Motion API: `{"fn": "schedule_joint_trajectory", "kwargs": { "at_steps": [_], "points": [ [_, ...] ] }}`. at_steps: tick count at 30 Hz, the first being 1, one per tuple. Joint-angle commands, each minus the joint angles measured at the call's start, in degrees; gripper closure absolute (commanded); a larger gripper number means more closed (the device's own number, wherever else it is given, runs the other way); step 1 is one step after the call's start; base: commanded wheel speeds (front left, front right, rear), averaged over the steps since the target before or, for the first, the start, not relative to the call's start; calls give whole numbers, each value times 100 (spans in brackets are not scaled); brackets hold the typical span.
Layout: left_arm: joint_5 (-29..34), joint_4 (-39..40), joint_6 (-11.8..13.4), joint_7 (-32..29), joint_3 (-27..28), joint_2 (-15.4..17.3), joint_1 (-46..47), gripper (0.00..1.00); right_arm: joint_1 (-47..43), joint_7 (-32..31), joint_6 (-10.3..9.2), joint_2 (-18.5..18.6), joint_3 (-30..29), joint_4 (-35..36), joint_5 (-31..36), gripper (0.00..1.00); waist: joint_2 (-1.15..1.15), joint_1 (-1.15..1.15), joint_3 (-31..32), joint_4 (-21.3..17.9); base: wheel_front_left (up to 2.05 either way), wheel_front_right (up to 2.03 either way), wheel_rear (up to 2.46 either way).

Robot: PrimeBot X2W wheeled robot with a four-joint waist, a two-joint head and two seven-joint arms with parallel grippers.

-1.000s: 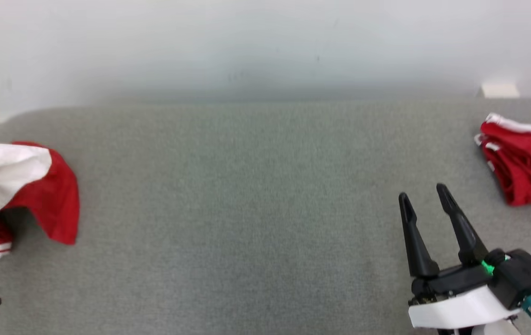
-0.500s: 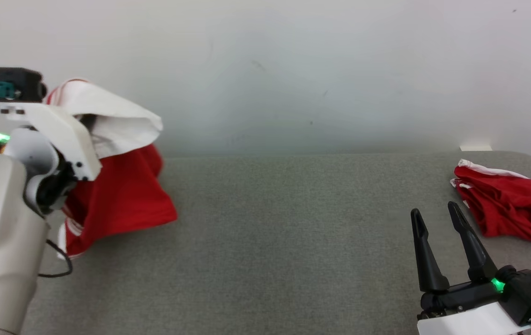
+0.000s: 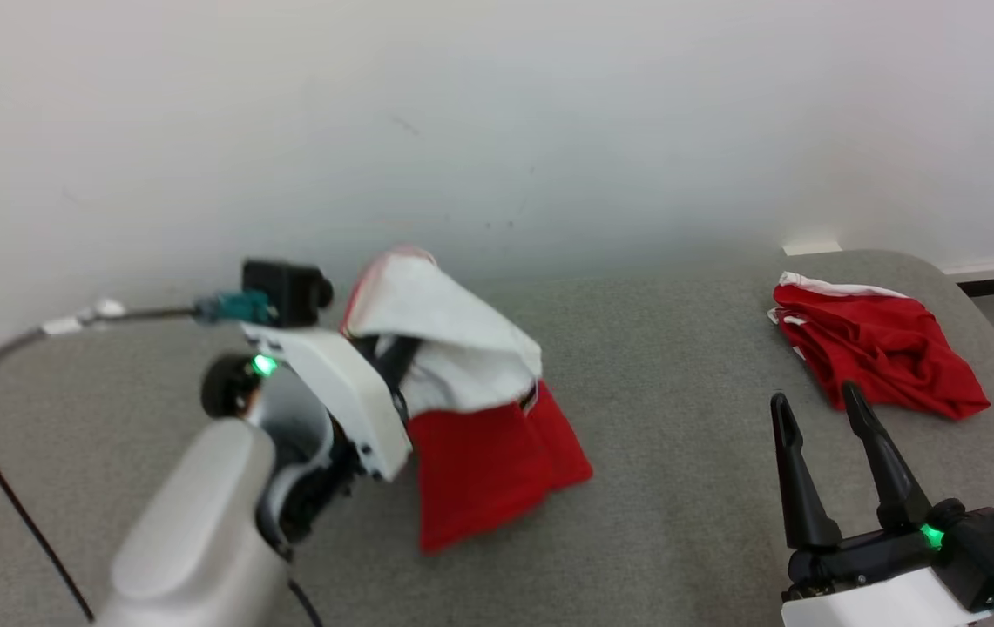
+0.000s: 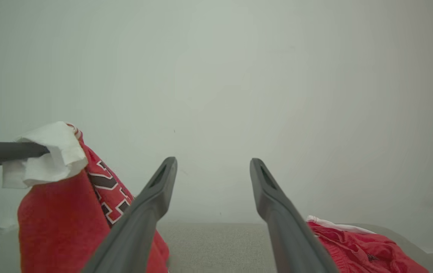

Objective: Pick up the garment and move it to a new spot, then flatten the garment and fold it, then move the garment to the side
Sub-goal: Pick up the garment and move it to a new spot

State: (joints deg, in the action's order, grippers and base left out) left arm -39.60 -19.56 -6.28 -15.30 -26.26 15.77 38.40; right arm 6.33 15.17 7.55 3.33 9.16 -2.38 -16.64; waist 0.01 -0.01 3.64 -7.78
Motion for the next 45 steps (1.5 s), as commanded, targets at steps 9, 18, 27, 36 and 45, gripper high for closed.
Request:
{"fn": "schedule_joint_trajectory", "kwargs": {
  "at_steps": [9,18,27,36,45],
  "points": [
    [511,-1613,57,1242,-718,-695,-1075,68,120,-6,-14,23,256,-247,-45,0,-1,1,-142,-261,0,0,0],
    [613,-2524,-76,2225,-1018,-875,-840,0,-41,-6,-14,76,180,-378,-5,0,-1,1,-27,65,0,0,0],
    [508,-2245,93,2616,-755,-227,-1042,0,-168,-6,-14,97,13,-290,55,0,-1,1,65,401,0,0,0],
    [653,-995,894,3019,-192,235,-1938,0,-381,-6,-14,141,-133,-203,93,0,-1,1,85,591,0,0,0],
    [1137,490,1376,3043,741,-17,-3254,0,-690,-6,-14,129,-270,-215,76,0,-1,1,47,648,0,0,0]
  ]
}}
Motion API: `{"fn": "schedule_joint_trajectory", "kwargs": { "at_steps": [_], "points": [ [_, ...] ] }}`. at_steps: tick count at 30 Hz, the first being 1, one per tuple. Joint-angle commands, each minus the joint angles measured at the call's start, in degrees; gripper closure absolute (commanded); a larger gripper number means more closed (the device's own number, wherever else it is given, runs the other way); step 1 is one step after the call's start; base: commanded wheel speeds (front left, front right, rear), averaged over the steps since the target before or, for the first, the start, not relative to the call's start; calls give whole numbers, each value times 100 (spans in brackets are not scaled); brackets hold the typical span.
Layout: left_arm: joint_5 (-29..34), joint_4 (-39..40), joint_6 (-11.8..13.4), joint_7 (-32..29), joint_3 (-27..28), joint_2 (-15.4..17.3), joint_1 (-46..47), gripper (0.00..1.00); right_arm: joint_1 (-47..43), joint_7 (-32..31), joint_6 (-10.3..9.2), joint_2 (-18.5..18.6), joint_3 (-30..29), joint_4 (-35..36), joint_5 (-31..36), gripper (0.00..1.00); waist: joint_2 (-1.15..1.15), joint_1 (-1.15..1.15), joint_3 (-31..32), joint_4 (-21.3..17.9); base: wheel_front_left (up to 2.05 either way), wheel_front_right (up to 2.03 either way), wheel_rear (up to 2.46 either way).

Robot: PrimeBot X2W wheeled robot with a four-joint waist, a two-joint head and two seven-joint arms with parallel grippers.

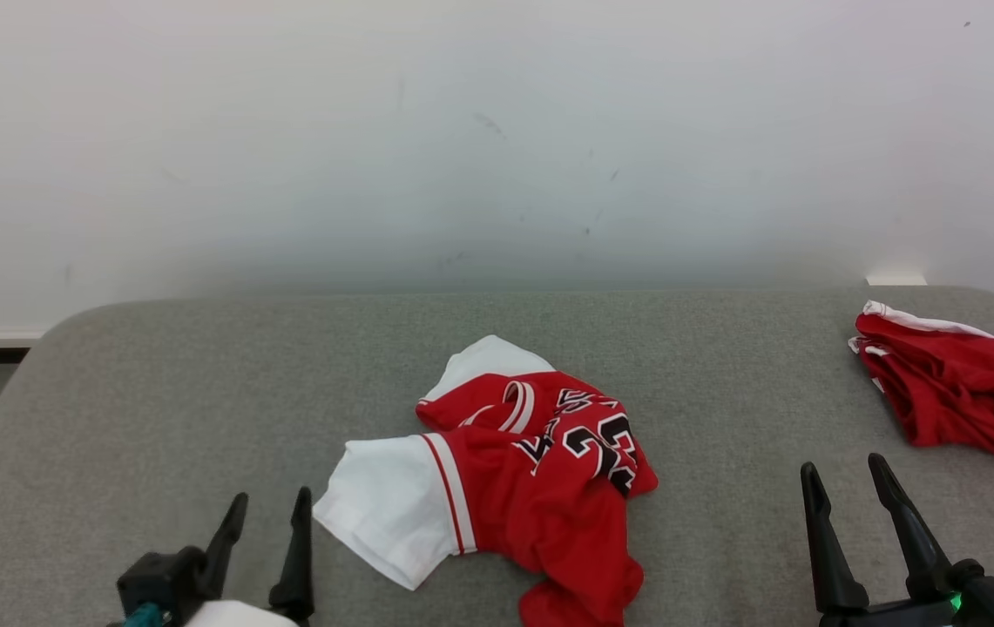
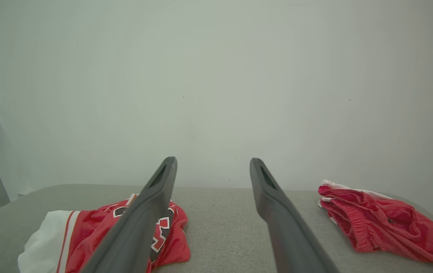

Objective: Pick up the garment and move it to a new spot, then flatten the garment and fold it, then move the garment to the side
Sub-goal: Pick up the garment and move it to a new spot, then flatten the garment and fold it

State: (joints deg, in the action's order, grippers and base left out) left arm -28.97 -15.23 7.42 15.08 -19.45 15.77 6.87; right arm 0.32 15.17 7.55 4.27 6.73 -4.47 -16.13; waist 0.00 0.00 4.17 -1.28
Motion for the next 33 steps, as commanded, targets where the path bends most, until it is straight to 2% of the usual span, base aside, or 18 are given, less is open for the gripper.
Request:
{"fn": "schedule_joint_trajectory", "kwargs": {
  "at_steps": [1,10,21,24,28,33],
  "points": [
    [135,173,-5,6,190,-97,-224,0,-111,-6,-14,30,-38,-14,15,0,0,0,-15,-4,0,0,0],
    [653,373,-412,7,747,-739,-641,0,-36,-6,-14,82,12,-105,6,0,0,0,-88,3,0,0,0],
    [1065,182,-830,8,1136,-1049,-606,0,13,-7,-14,183,301,-327,-84,0,0,0,-93,44,0,0,0],
    [1139,130,-907,8,1185,-1098,-592,0,-13,-59,-14,280,670,-572,-235,0,0,0,-88,100,0,0,0],
    [1229,55,-989,8,1232,-1176,-529,0,-32,-476,-14,426,1472,-906,-668,0,0,0,-94,243,0,0,0],
    [1303,10,-1044,8,1305,-1220,-506,0,105,-804,-14,403,2033,-1335,-1058,0,0,0,-112,454,0,0,0]
  ]
}}
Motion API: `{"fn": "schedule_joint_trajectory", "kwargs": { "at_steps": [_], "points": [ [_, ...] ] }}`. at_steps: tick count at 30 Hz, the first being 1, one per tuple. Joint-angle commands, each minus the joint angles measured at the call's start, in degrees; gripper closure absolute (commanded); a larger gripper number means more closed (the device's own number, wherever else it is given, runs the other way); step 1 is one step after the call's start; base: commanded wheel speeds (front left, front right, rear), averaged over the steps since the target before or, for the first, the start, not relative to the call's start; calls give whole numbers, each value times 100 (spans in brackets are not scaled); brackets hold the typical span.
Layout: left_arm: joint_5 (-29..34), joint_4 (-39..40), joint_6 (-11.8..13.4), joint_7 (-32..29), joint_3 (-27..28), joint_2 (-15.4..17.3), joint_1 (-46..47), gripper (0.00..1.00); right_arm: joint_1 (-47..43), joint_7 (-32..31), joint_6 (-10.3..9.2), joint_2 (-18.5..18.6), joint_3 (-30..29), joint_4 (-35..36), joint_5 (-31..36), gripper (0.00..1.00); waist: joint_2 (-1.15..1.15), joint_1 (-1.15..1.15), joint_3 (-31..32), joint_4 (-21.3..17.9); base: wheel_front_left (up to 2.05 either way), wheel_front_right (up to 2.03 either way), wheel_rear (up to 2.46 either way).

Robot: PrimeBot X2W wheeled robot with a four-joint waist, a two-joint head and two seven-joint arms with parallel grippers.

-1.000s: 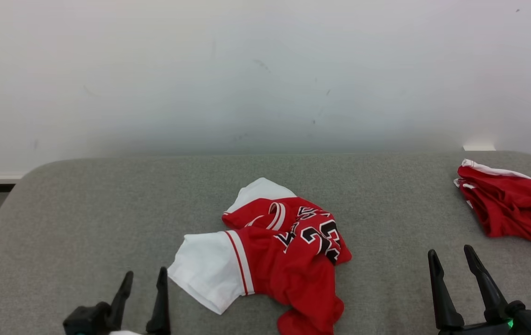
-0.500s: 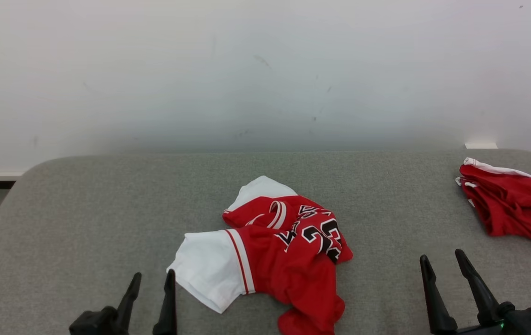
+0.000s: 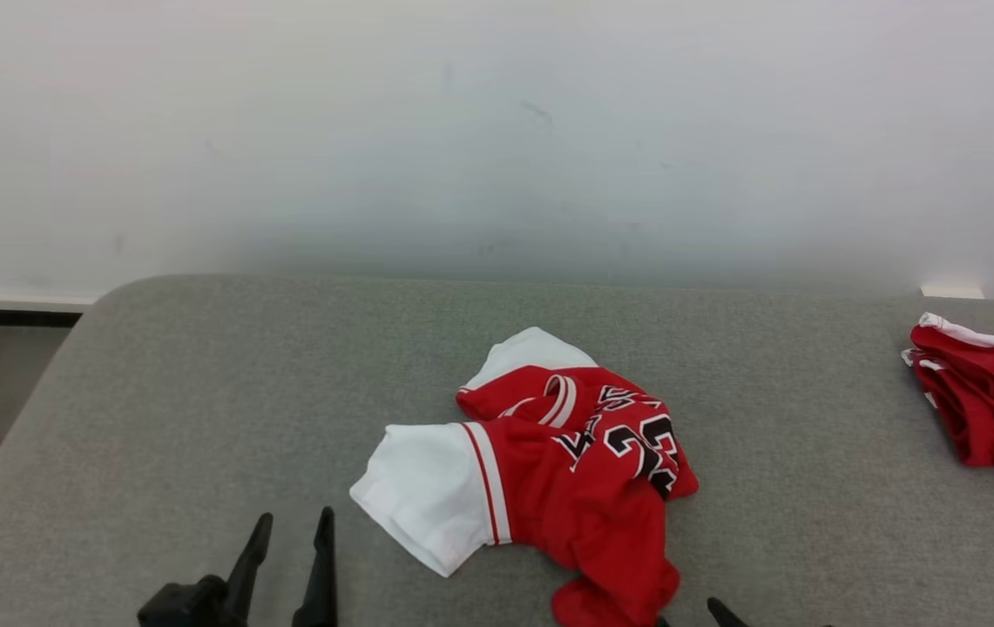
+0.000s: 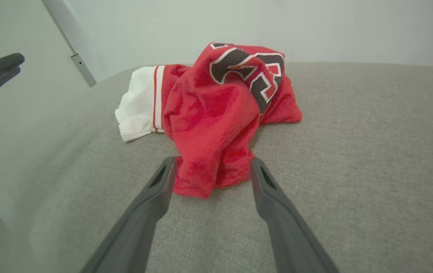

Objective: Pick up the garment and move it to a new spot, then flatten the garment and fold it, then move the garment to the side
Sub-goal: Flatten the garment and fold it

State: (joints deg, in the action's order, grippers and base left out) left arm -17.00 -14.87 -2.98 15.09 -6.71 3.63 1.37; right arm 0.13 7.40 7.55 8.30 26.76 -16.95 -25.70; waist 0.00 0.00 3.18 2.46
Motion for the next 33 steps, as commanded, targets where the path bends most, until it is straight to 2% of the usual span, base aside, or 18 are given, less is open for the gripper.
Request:
{"fn": "schedule_joint_trajectory", "kwargs": {
  "at_steps": [1,7,13,14,16,20,25,28,33],
  "points": [
    [116,-35,-19,6,36,-12,47,0,163,-85,-14,-27,86,-206,-136,0,0,0,-22,122,0,0,0],
    [106,-87,-55,4,73,-33,76,0,449,-61,-14,-164,170,-969,-290,0,0,0,-57,358,0,0,0],
    [117,-135,-101,4,126,-52,59,0,821,229,-14,-280,278,-1840,-357,0,0,0,-75,541,0,0,0],
    [120,-141,-109,4,138,-55,53,0,866,293,-14,-296,291,-1943,-421,44,0,0,-76,554,0,0,0],
    [137,-152,-113,4,162,-57,56,0,970,416,-14,-311,288,-2092,-507,100,0,0,-76,568,0,0,0],
    [156,-151,-121,4,189,-62,52,0,1158,640,-14,-301,227,-2172,-721,100,0,0,-63,544,0,0,0],
    [168,-135,-122,4,175,-65,11,0,1352,745,-14,42,-26,-1970,-660,100,0,0,-35,431,0,0,0],
    [96,-156,-126,4,163,-63,-15,0,1520,760,-14,311,-94,-1740,-555,100,0,0,-41,339,0,0,0],
    [19,-202,-139,4,39,-63,73,0,2014,442,-14,916,76,-1489,-369,100,0,0,-121,275,0,0,0]
  ]
}}
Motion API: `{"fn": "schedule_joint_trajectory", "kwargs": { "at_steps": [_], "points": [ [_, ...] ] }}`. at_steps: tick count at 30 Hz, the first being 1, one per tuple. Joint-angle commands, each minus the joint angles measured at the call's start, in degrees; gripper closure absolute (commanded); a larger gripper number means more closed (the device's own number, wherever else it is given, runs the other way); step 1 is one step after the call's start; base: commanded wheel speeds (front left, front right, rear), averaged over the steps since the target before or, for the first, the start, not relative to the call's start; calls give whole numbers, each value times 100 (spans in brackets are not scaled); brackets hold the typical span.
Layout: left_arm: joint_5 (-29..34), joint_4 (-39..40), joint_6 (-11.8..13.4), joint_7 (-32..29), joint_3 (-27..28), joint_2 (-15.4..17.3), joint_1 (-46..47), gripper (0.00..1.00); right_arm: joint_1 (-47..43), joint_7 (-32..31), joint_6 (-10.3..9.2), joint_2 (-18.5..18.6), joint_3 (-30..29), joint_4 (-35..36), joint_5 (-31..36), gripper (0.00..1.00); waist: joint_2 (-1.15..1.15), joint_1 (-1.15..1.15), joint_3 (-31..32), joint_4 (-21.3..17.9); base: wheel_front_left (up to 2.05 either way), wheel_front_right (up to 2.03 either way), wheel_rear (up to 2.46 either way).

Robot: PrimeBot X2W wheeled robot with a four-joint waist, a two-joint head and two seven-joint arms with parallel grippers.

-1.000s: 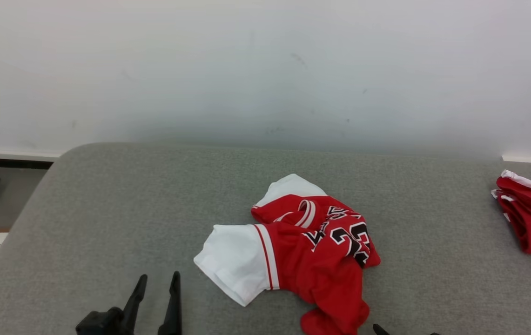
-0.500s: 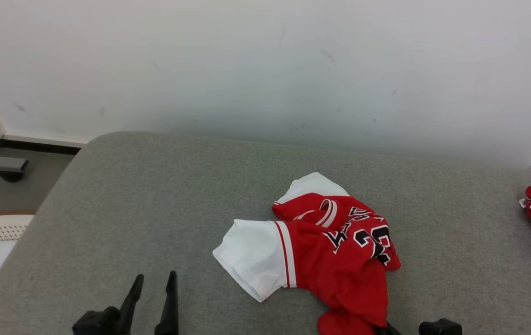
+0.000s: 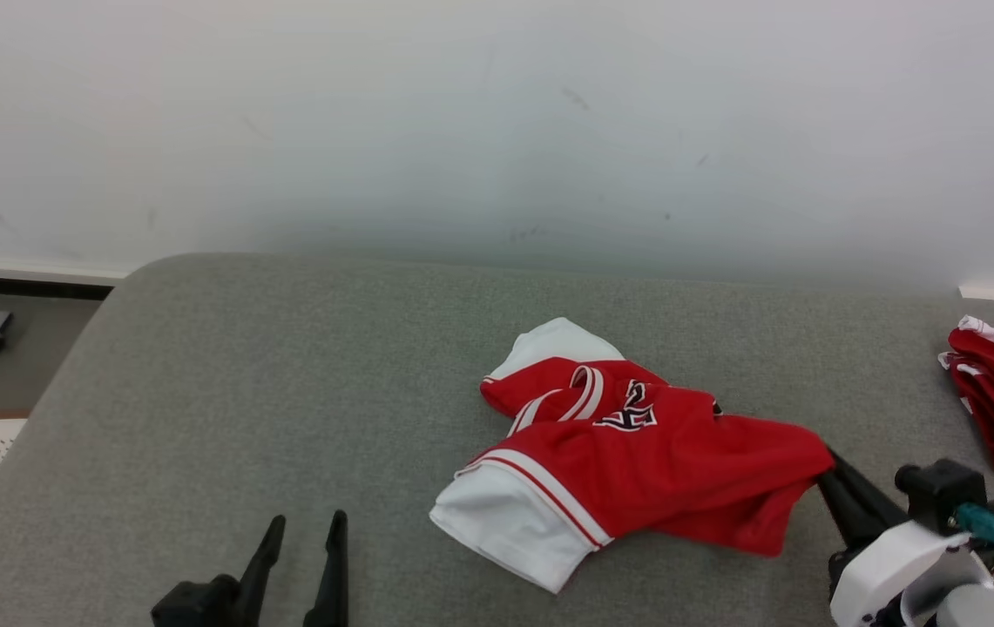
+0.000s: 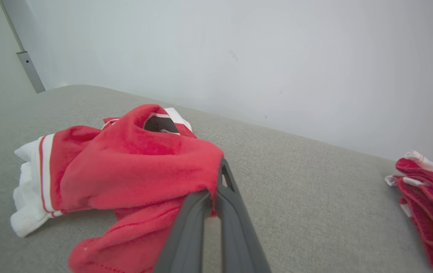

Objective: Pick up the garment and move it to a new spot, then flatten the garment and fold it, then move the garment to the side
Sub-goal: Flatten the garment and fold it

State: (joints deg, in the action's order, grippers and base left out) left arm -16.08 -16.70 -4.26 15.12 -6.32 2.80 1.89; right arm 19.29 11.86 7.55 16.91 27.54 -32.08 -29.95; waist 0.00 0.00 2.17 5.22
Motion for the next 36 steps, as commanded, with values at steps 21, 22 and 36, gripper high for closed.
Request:
{"fn": "schedule_joint_trajectory", "kwargs": {
  "at_steps": [21,22,36],
  "points": [
    [-259,-212,50,0,-167,20,221,0,1515,-463,-14,557,2013,-1329,-1138,0,0,0,-296,386,0,0,0],
    [-250,-226,49,0,-157,19,197,0,1528,-401,-14,593,2055,-1358,-1183,0,0,0,-251,355,0,0,0],
    [-211,-68,47,0,66,21,41,0,246,257,-14,1347,1143,182,-2098,0,0,0,-58,-484,0,0,0]
  ]
}}
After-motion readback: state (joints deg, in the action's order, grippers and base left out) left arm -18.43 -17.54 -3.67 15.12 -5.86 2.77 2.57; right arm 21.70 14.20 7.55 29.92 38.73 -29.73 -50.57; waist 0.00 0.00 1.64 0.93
